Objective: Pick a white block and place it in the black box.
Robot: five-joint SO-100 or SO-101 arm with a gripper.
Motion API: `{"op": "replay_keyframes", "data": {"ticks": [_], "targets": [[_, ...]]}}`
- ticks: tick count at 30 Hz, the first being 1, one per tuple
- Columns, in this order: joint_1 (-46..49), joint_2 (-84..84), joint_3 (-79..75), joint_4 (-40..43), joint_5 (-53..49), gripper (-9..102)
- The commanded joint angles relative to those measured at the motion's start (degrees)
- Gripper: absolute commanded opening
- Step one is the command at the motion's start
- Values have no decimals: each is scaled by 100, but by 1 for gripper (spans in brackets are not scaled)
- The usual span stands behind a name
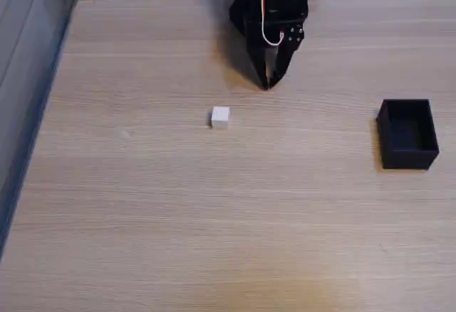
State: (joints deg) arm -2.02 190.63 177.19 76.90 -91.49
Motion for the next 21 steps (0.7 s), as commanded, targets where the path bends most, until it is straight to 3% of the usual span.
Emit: {"op": "replay_keyframes", "data": {"ticks": [1,21], "targets": [[-44,26,88,26,9,0],[-53,26,88,26,-35,0]]}}
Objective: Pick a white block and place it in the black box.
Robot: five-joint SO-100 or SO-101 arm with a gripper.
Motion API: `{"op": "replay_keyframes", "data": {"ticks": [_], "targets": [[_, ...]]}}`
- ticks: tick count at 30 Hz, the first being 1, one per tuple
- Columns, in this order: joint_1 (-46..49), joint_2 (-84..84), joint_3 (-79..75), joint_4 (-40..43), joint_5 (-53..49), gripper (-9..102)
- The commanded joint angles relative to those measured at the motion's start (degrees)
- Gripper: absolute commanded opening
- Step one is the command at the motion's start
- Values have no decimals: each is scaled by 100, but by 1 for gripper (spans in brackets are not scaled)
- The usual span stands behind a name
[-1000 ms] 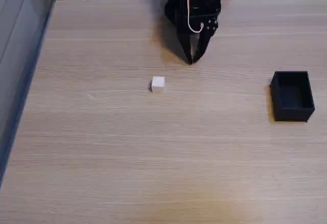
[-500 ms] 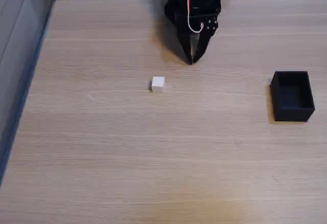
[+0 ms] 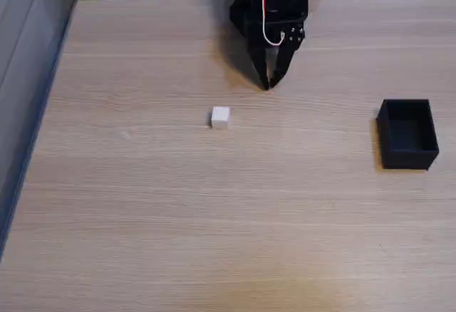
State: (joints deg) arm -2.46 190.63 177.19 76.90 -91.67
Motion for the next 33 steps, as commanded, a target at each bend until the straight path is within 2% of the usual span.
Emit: {"op": "replay_keyframes", "data": {"ticks": [1,10,14,23,33], "targets": [[-18,26,79,26,-18,0],[255,-580,-712,246,-193,0],[545,-1318,-1389,343,-800,0],[1477,-2944,-2417,-53,-1266,1],[2514,-4658,-2900,-1248,-1521,20]]}}
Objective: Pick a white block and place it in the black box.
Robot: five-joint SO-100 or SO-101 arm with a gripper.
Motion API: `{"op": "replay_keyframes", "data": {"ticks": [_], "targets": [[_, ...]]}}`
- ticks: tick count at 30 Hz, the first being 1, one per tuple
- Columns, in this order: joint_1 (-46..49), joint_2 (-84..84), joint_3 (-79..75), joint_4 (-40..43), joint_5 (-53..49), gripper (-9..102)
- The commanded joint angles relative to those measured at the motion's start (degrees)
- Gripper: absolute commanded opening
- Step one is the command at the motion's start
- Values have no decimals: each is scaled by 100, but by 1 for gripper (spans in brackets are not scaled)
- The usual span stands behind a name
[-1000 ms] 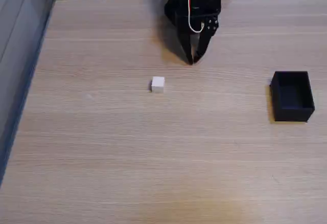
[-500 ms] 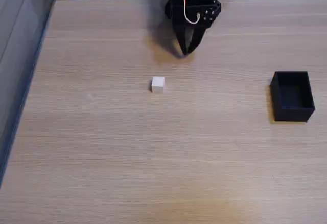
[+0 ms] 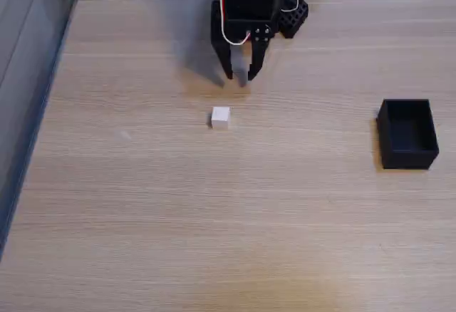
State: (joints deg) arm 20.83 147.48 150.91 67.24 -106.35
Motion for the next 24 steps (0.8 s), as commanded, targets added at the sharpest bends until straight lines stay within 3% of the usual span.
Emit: {"op": "replay_keyframes", "data": {"ticks": [1,12,24], "targets": [[246,-492,-325,-387,-62,20],[642,-1854,-976,-1195,-35,26],[615,-2795,-1485,-1433,185,28]]}}
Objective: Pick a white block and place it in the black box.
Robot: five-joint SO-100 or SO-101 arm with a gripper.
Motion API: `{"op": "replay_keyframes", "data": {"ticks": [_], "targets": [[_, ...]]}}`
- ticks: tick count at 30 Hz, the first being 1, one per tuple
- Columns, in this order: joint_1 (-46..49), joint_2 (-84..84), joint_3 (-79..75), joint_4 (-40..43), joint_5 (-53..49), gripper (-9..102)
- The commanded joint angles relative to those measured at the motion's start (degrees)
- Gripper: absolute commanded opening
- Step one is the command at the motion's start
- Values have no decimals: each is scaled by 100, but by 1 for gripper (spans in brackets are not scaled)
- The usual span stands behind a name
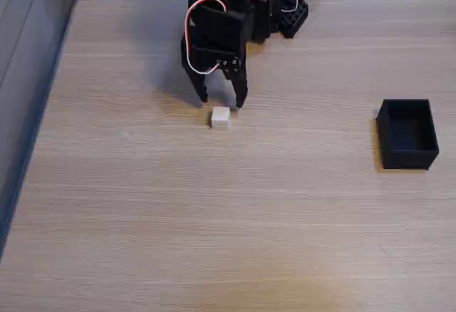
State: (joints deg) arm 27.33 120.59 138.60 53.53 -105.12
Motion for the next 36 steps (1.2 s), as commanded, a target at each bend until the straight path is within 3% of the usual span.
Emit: {"op": "replay_keyframes", "data": {"ticks": [1,18,29,36], "targets": [[-44,-176,-299,-105,79,28],[-211,-905,-686,-387,193,25],[-492,-1037,-686,-35,193,0],[-554,-1020,-923,132,70,0]]}}
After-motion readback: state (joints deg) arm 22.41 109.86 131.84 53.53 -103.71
